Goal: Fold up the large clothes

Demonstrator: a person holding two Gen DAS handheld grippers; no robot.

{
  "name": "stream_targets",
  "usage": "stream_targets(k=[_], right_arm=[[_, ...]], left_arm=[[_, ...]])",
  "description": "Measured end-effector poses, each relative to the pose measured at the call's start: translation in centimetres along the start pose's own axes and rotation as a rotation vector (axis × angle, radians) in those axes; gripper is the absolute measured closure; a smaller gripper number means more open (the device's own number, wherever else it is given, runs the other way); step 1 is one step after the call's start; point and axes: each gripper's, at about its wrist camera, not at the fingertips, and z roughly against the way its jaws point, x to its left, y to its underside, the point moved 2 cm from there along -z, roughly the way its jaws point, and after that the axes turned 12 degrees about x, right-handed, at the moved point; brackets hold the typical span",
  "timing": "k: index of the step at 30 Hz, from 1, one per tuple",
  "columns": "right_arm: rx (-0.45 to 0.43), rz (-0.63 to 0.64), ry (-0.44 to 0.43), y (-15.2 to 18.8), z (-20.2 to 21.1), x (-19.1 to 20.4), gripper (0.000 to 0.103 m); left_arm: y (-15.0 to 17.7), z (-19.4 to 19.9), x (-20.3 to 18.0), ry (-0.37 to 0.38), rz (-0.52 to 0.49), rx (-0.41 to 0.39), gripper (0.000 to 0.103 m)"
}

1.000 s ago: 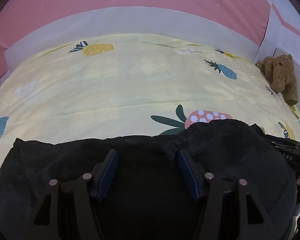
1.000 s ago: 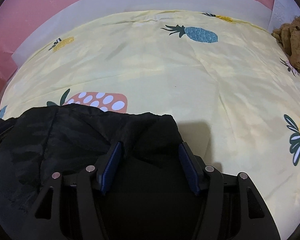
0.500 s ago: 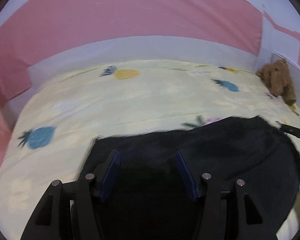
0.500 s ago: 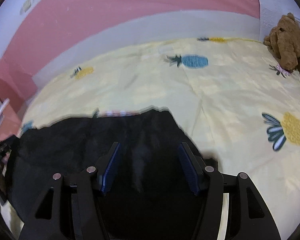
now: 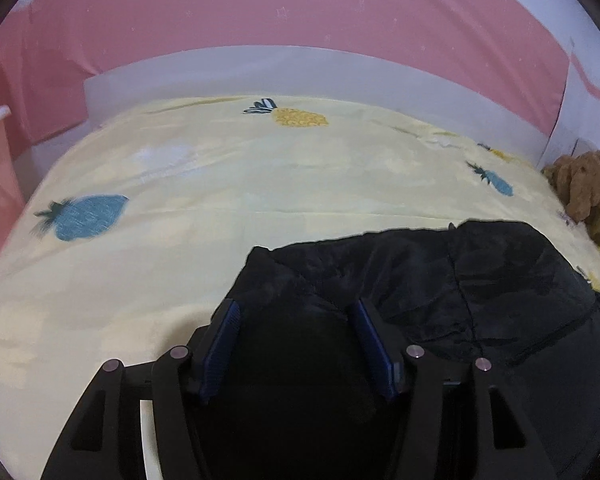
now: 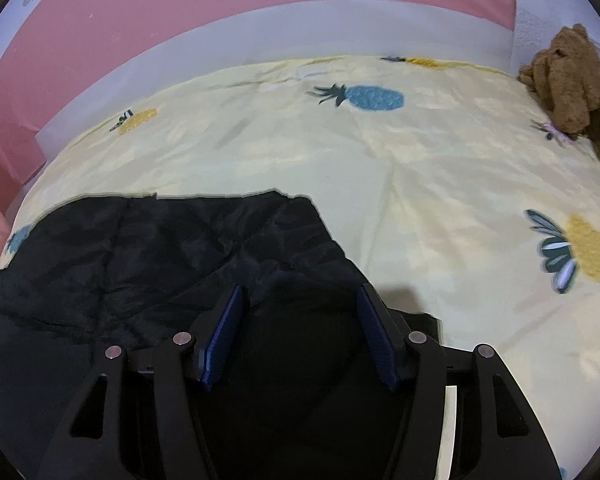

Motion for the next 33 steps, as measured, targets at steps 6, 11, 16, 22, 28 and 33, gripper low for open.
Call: stream_targets(k=[6,11,16,22,28,33], right_arm=[[-0.092,0.124,-0.089,1.9,7.7,4.1,0.044],[0.04,0.256,-0.099,3.5,5.2,9.3,0.044],[0.147,0.265,-0.109,2.7,1.3,8.9,0.044],[0.191,0.284,-0.059,2.1,-0.7,9.4,0.044],[0.148,0.238,-0.109,1.9,2.8,8.2,0.044],[0.087,0.18,-0.052,2.1,5.4,4.1,0.044]], left_arm=[[1.3,7.5,-4.4,0.067,-0.094,-0.095,0.044],[2.8,6.4,-11.1,0.191,-0.213,-0.008,0.044],[2.9,1.5,-11.7,0.181,-0.189,0.087,0.044],[2.5,-0.6,-12.3,0.122,-0.197,0.095,0.044],[2.0,2.7,-11.8,0.122,-0.204,0.101,0.046],[2.2,6.2,-6.7,0.059,-0.164,0.012,0.046]])
